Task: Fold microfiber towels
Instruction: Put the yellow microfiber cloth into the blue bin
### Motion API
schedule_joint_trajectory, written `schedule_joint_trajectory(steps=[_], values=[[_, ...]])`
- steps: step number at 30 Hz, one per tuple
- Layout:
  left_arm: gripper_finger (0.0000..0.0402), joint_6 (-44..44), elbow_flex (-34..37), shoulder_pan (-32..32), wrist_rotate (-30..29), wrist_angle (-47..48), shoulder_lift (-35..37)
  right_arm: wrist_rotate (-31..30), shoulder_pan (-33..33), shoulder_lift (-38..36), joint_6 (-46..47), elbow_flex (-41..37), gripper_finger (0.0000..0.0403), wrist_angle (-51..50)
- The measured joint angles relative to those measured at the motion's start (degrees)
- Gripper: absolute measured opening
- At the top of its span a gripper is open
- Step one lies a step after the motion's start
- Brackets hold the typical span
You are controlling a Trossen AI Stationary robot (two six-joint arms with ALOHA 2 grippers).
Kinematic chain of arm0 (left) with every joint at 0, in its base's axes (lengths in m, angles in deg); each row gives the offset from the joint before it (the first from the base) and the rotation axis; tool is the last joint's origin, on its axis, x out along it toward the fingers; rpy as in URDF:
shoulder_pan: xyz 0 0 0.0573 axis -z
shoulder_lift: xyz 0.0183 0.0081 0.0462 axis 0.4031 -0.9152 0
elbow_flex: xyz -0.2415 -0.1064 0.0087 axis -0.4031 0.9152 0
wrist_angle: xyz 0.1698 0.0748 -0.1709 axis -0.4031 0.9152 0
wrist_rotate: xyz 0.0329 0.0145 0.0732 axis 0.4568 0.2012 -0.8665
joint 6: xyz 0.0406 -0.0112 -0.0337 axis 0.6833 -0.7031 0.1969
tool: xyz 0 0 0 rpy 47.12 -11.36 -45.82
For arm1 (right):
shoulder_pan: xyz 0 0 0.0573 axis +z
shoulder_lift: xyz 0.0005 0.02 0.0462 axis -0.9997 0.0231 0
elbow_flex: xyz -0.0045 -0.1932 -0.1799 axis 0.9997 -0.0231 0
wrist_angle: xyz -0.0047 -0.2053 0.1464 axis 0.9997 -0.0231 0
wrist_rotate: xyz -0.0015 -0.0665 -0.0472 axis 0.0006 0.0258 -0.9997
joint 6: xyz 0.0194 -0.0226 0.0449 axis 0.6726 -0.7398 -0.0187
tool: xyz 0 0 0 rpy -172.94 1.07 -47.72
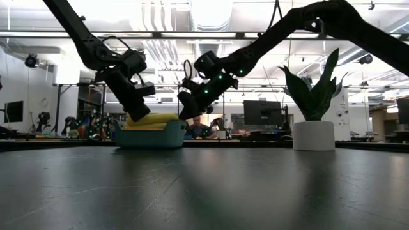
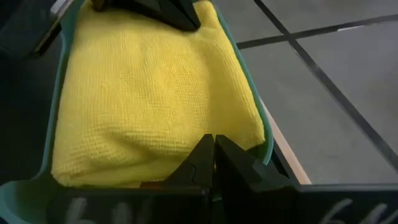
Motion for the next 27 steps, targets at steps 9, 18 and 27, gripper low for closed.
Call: schedule_joint_trajectory(steps=[9, 18, 27], values=[[0.0000, 0.0, 0.1, 0.3, -3.3, 2.4, 8.4, -0.1, 0.3, -2.4, 0.5, 1.0, 0.0008, -1.5], [0.0000, -0.4, 3.4, 1.6, 6.6, 6.9, 13.9, 0.3, 3.3, -2.6, 0.4, 1.1, 0.0008, -0.9], [0.0000, -3.0, 5.9, 1.6, 6.8, 6.7, 11.1, 0.1, 4.4, -1.5, 0.4, 0.3, 0.0008, -3.8]])
